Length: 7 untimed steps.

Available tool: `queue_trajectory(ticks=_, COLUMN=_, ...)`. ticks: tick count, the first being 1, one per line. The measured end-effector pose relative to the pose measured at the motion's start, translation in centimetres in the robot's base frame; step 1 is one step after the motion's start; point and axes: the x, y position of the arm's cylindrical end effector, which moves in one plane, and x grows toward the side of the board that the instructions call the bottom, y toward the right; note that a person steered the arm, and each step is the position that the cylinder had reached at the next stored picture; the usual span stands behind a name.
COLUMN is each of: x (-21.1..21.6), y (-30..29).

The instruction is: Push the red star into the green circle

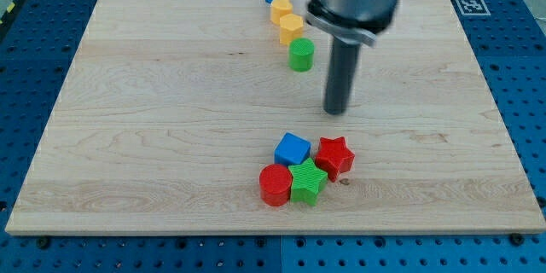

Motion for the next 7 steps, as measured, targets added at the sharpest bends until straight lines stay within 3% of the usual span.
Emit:
queue_trajectory(ticks=1, x=1.9, y=5.4)
queue_trajectory(ticks=2, x=7.6, y=6.4)
queue_trajectory(ticks=3, x=13.3, y=3.4)
queue_trajectory(ticks=4, x=12.5, y=-1.8)
queue_trajectory(ticks=5, x=10.3, y=-3.3)
queue_trajectory(ticks=7, x=7.3, y=-2.1)
